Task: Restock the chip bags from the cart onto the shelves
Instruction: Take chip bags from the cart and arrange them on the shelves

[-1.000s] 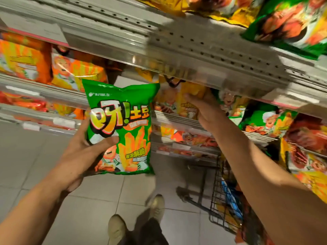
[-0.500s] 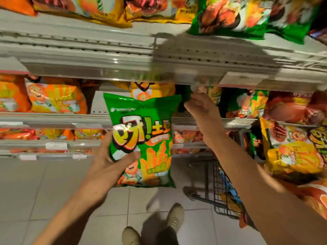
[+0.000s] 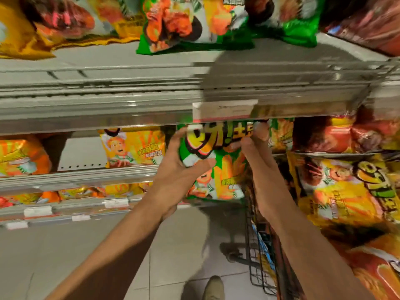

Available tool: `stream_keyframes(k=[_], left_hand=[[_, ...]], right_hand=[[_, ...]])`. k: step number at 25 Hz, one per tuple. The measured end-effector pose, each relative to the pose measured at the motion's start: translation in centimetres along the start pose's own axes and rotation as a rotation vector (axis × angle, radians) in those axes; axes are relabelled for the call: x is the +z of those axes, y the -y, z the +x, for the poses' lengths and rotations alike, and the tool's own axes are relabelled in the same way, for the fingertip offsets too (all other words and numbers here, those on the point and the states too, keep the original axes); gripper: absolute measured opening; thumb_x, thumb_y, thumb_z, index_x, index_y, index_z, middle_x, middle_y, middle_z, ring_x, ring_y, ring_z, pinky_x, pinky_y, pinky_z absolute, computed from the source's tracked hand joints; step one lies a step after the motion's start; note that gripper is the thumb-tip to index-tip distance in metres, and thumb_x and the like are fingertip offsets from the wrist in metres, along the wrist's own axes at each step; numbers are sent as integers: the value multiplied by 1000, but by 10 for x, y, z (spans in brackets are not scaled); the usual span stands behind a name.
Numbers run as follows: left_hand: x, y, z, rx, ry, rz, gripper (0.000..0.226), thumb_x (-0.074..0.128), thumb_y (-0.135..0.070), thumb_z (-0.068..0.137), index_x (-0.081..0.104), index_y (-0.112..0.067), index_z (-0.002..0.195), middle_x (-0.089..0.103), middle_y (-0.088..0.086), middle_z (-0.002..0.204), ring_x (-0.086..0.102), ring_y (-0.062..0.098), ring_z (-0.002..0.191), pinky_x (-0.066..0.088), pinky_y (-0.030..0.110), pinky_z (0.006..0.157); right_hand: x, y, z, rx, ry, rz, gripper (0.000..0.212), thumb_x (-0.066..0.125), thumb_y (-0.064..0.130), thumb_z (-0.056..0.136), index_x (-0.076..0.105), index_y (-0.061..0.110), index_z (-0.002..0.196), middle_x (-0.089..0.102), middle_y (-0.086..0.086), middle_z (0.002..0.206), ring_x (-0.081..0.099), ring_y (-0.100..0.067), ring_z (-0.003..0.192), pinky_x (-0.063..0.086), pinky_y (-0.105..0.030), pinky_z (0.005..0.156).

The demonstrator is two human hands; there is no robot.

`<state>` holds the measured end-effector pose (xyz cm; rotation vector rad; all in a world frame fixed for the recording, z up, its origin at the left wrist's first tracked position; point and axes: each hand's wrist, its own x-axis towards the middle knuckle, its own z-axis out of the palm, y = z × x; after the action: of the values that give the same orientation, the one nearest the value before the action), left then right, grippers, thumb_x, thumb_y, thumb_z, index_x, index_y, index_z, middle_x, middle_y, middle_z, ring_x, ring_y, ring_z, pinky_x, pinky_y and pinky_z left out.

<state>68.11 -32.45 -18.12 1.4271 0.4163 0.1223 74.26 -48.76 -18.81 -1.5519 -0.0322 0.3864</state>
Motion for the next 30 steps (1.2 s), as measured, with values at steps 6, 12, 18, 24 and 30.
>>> stream_keyframes(k=[6,12,18,24,30], left_hand=[[19,-14,48,31,-102,55,35,79,-12,85,67,-8,118,69,-5,81,63,-4,62,49,14,58],[12,2,38,159,-196,151,40,78,-11,86,61,-37,112,71,7,113,71,17,100,61,38,85],[0,28,38,313,-224,147,67,71,7,87,41,-16,142,56,23,134,57,38,124,48,54,103],[-1,61,-1,408,-282,471,75,65,-4,94,24,-10,157,32,1,155,25,-2,140,19,8,116],[-9,54,7,483,-181,635,78,60,5,94,17,-8,158,34,13,151,32,13,143,28,18,116]], right_hand=[[11,28,62,-108,-116,142,27,75,16,90,69,26,115,75,7,115,70,-14,110,58,-34,88],[31,13,72,-172,-102,242,22,68,9,95,68,30,101,77,11,105,72,-10,103,62,-36,86],[28,-9,66,-291,39,105,40,66,20,98,55,20,136,74,19,117,68,-1,112,57,-18,84],[6,-33,33,-372,54,-480,44,77,22,89,54,35,125,69,18,122,63,-4,118,48,-43,107],[19,-22,43,-345,-115,-679,55,80,16,85,54,14,133,66,-5,130,60,-22,124,48,-38,105]])
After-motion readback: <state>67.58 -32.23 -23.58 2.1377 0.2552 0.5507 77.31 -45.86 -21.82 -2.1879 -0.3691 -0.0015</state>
